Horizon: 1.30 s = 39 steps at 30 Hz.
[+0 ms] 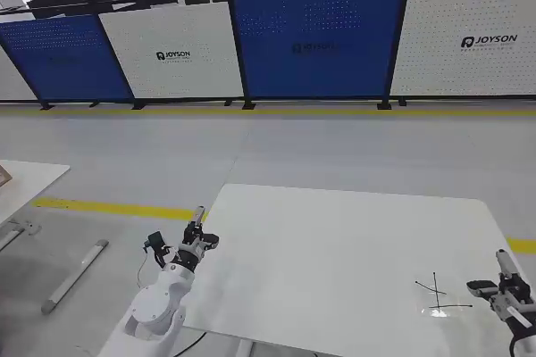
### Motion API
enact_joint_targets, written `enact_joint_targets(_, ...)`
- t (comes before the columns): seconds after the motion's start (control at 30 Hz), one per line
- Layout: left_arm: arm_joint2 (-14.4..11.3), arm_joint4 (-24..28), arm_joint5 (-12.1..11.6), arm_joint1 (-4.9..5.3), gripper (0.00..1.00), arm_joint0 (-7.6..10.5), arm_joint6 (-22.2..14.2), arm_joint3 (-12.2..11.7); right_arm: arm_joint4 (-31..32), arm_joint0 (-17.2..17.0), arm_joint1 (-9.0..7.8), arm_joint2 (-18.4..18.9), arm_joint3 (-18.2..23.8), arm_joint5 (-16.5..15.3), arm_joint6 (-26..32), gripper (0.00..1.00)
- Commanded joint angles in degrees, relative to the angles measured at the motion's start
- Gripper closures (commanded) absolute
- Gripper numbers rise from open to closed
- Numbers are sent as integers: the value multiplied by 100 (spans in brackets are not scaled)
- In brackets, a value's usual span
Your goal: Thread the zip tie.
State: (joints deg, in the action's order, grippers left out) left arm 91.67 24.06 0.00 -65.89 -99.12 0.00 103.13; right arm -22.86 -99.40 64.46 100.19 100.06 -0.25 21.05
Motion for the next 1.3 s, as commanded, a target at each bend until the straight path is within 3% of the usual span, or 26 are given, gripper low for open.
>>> enact_joint_targets(0.0,0,0,0,0,0,0,0,0,0,0,0,0,0,0,1,0)
enact_joint_targets(0.37,0,0,0,0,0,0,0,0,0,0,0,0,0,0,1,0)
enact_joint_targets(0.43,0,0,0,0,0,0,0,0,-210,-2,-15,27,-31,15,463,0)
enact_joint_targets(0.5,0,0,0,0,0,0,0,0,-654,81,-95,509,-367,-7,1539,0)
enact_joint_targets(0.6,0,0,0,0,0,0,0,0,-915,175,-175,962,-678,-9,2383,0)
enact_joint_targets(0.77,0,0,0,0,0,0,0,0,-1063,363,-299,1372,-1186,179,3553,0)
enact_joint_targets(0.9,0,0,0,0,0,0,0,0,-583,596,-350,1280,-1488,254,3436,0)
enact_joint_targets(1.27,0,0,0,0,0,0,0,0,-583,596,-350,1280,-1488,254,3436,0)
